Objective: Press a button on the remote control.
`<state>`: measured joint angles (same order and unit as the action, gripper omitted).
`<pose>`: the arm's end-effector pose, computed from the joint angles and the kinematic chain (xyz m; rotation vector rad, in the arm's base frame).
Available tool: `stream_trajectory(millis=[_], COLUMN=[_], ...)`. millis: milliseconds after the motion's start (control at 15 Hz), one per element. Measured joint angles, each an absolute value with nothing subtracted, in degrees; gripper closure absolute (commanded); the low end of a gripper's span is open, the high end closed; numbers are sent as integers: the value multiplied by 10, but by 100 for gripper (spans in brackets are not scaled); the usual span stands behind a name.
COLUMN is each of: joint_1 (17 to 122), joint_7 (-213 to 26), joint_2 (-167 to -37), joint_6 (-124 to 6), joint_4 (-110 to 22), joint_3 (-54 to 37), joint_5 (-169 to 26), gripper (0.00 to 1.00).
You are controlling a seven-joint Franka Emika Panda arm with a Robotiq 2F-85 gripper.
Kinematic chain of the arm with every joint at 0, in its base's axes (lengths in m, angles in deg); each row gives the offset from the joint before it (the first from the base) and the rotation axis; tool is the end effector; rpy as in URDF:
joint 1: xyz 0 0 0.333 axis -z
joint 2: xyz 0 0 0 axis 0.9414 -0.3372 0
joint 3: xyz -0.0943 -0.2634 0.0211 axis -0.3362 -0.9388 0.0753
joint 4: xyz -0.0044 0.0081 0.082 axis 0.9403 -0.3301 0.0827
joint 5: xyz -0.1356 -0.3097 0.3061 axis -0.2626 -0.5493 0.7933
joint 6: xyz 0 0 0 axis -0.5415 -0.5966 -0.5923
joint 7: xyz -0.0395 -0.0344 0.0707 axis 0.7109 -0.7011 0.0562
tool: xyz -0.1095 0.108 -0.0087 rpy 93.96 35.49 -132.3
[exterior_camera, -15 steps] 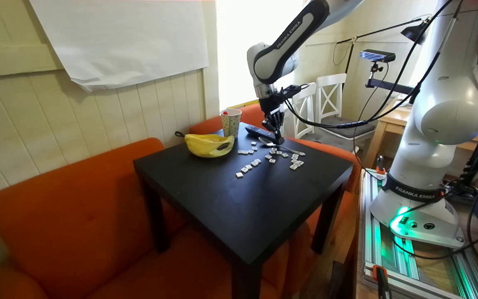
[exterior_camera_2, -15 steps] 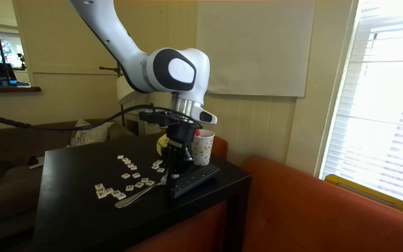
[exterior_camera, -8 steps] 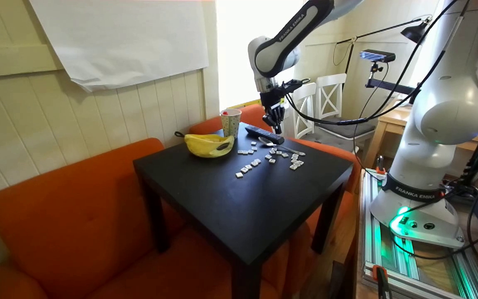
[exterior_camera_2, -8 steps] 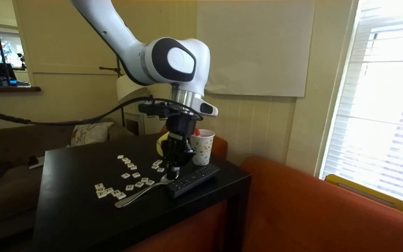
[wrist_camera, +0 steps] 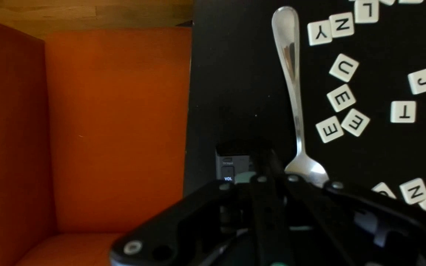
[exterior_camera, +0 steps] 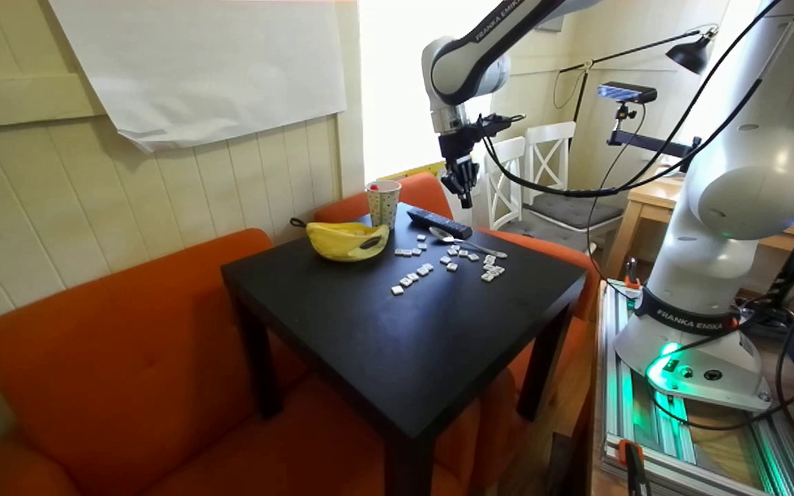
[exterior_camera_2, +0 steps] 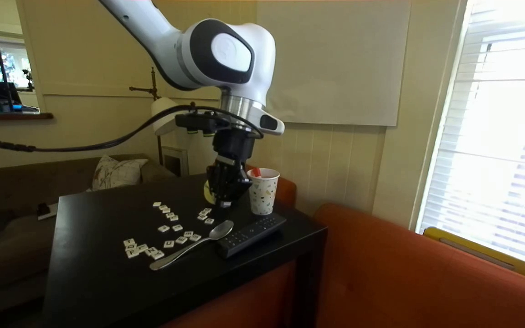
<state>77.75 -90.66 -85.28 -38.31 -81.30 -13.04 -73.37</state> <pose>0.5030 -0.1502 0.2224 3.0544 -0.3970 -0.4170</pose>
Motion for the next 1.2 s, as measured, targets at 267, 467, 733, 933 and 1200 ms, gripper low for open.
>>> stream_trajectory(millis=[267, 467, 733, 933, 1200], joint_1=[780, 784, 787, 790, 792], joint_7=[-885, -862, -822, -787, -750], joint_2=[-843, -838, -821, -802, -775], joint_6=[-383, -383, -383, -383, -384], joint_4=[-821, -824, -832, -839, -848], joint_3=[-134, -139, -148, -156, -168], joint_5=[-710, -688, -652, -621, -598], gripper=[100, 67, 39, 18, 0])
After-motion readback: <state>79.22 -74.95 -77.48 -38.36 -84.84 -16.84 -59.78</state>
